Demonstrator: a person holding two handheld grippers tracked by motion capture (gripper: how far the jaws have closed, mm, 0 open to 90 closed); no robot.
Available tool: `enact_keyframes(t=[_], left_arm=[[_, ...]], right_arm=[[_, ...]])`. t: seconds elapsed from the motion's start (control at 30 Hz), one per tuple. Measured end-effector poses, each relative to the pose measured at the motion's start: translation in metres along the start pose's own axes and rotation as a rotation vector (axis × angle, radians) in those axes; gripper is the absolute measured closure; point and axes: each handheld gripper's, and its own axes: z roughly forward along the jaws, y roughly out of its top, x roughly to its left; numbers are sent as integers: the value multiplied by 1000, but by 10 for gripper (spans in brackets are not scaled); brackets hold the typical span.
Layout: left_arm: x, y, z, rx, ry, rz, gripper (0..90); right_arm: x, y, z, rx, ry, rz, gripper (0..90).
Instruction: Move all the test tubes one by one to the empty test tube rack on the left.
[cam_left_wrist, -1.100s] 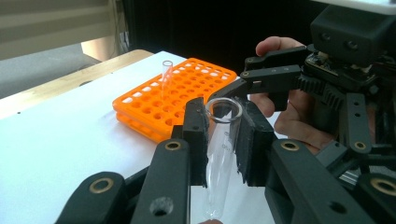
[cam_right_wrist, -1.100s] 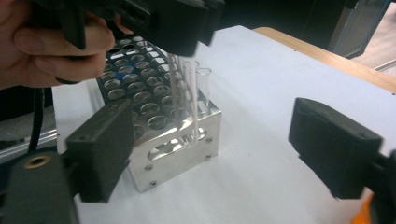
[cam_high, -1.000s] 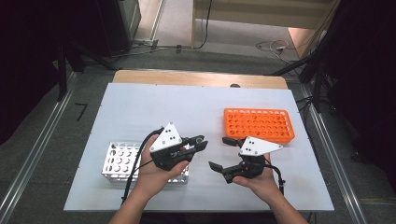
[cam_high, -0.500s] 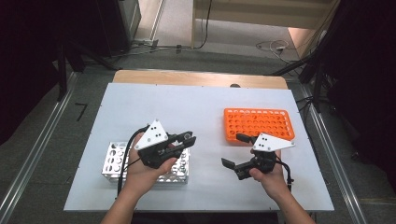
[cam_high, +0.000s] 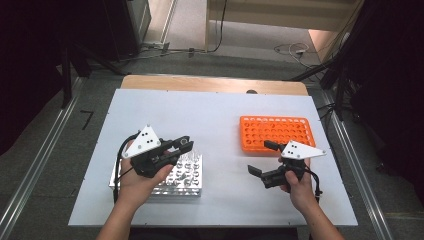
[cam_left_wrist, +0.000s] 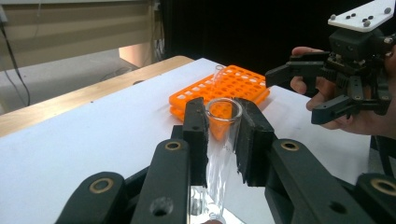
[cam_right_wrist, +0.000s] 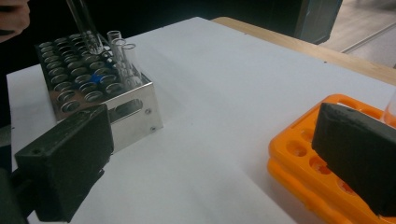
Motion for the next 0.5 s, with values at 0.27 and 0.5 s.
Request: enact_keyframes(t=[0.27,0.5], left_arm=[[9,0,-12,-9,28,-10,759],[19,-4,-21,-6,65,-20,759]], right_arm=[[-7,-2,-5,-3,-23,8,0],[-14,-4,-9,-7,-43,11,0]])
